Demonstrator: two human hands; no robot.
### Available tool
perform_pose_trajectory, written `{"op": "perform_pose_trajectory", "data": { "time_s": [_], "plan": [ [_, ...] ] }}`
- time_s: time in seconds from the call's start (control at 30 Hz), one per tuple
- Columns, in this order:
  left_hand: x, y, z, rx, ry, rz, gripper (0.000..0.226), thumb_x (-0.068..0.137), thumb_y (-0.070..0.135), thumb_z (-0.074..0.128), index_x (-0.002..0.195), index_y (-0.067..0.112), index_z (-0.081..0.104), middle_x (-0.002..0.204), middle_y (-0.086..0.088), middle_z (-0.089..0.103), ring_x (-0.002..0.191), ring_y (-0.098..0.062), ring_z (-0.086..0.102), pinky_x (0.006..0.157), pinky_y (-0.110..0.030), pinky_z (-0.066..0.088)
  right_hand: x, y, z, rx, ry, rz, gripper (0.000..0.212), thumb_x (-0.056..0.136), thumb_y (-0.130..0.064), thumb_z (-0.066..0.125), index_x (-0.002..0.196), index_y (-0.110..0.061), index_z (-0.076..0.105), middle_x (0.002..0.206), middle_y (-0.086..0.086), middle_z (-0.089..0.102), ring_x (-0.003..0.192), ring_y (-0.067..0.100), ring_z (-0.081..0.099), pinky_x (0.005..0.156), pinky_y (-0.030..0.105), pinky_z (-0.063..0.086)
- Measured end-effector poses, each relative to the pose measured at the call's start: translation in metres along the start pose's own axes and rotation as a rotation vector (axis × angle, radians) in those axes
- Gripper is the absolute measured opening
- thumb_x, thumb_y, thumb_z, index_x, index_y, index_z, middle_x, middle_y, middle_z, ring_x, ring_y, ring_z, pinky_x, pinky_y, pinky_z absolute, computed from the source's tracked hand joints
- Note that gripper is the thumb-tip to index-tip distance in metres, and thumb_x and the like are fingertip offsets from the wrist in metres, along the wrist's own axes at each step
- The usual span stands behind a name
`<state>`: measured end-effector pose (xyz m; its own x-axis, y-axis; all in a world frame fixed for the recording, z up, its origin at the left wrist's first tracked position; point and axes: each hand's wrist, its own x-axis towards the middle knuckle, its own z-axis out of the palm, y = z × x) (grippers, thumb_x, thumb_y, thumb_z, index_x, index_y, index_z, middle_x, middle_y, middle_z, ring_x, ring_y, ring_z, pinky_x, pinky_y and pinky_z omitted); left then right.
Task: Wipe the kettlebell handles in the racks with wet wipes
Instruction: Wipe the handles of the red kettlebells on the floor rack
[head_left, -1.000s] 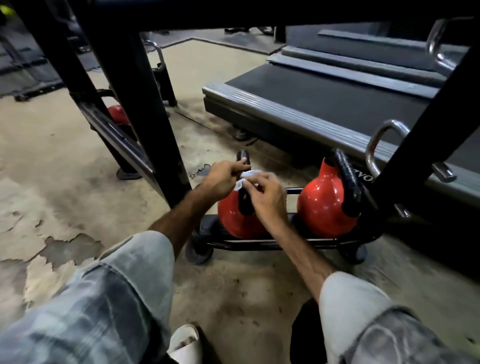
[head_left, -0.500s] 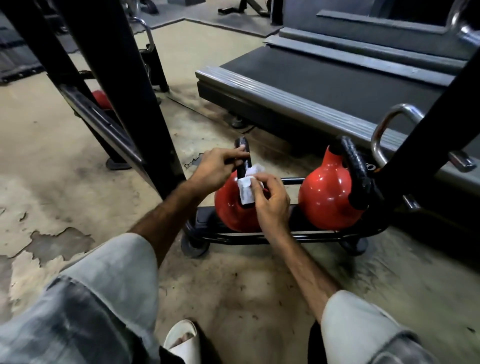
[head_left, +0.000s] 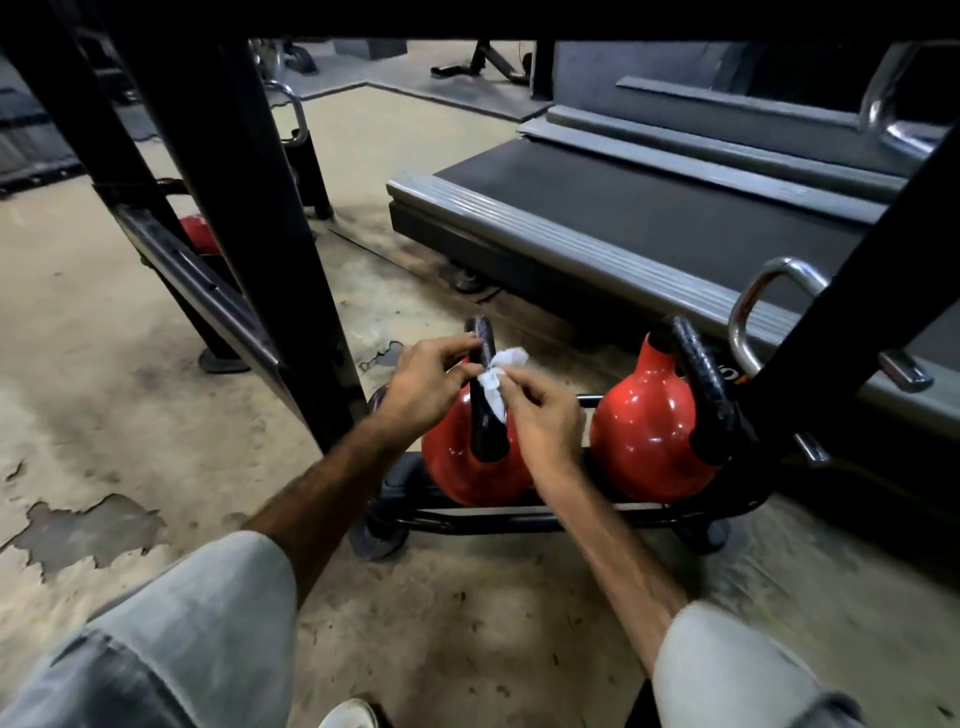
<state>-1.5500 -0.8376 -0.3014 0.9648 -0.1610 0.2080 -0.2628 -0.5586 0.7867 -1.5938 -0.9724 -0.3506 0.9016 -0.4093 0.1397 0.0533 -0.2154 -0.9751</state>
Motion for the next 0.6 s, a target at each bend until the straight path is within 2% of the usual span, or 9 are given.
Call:
{"op": "perform_pose_trajectory", "data": {
  "time_s": [0.1, 0.23, 0.33, 0.43, 0.53, 0.6],
  "plan": [
    [0.001, -0.002, 0.000, -0.071, -0.005, -0.024, 0.035, 0.081, 0.011, 0.072, 0.115, 0.009, 0.068, 0.123, -0.002, 0.066, 0.110, -0.006, 0.062, 0.102, -0.027, 0.047, -0.014, 0.004, -0.007, -0.015, -0.011, -0.068, 0.011, 0.082, -0.026, 0.075, 0.091, -0.025, 0.079, 0.092, -0.012, 0.073, 0.089, 0.004, 0.068, 0.082, 0.028, 0.053],
    [0.000, -0.004, -0.006, -0.198, -0.120, -0.057, 0.042, 0.079, 0.009, 0.074, 0.120, 0.008, 0.065, 0.131, -0.001, 0.060, 0.114, -0.005, 0.060, 0.102, -0.029, 0.047, 0.045, -0.012, 0.015, -0.066, -0.094, -0.019, 0.013, 0.081, -0.028, 0.075, 0.093, -0.025, 0.079, 0.088, -0.007, 0.074, 0.089, 0.010, 0.068, 0.083, 0.033, 0.053],
    [0.000, -0.002, -0.008, -0.234, -0.128, -0.067, 0.045, 0.076, 0.010, 0.077, 0.119, 0.008, 0.066, 0.130, 0.001, 0.060, 0.115, -0.003, 0.058, 0.103, -0.028, 0.046, 0.078, -0.028, 0.023, -0.230, -0.179, -0.058, 0.016, 0.085, -0.032, 0.071, 0.097, -0.025, 0.079, 0.093, -0.002, 0.076, 0.090, 0.007, 0.067, 0.077, 0.021, 0.046],
    [0.003, 0.003, -0.010, -0.175, -0.107, -0.072, 0.049, 0.069, 0.021, 0.083, 0.115, 0.014, 0.068, 0.120, 0.007, 0.065, 0.110, -0.001, 0.060, 0.099, -0.025, 0.048, 0.070, -0.029, 0.016, -0.258, -0.188, -0.078, 0.018, 0.087, -0.031, 0.070, 0.102, -0.024, 0.078, 0.099, -0.003, 0.076, 0.090, 0.001, 0.063, 0.073, 0.015, 0.040],
    [0.006, 0.005, -0.012, -0.171, -0.146, -0.081, 0.051, 0.070, 0.020, 0.083, 0.118, 0.018, 0.064, 0.105, 0.019, 0.064, 0.099, 0.007, 0.058, 0.098, -0.027, 0.047, 0.049, -0.016, 0.007, -0.138, -0.152, -0.090, 0.017, 0.086, -0.024, 0.072, 0.101, -0.022, 0.078, 0.100, -0.004, 0.076, 0.092, 0.001, 0.066, 0.082, 0.015, 0.047],
    [0.007, 0.003, -0.013, -0.204, -0.223, -0.084, 0.048, 0.073, 0.018, 0.080, 0.118, 0.022, 0.064, 0.104, 0.025, 0.064, 0.099, 0.011, 0.058, 0.103, -0.030, 0.044, 0.054, -0.015, 0.012, -0.144, -0.161, -0.117, 0.018, 0.086, -0.021, 0.072, 0.102, -0.018, 0.078, 0.104, -0.003, 0.075, 0.097, -0.003, 0.064, 0.085, 0.007, 0.044]
  ]
}}
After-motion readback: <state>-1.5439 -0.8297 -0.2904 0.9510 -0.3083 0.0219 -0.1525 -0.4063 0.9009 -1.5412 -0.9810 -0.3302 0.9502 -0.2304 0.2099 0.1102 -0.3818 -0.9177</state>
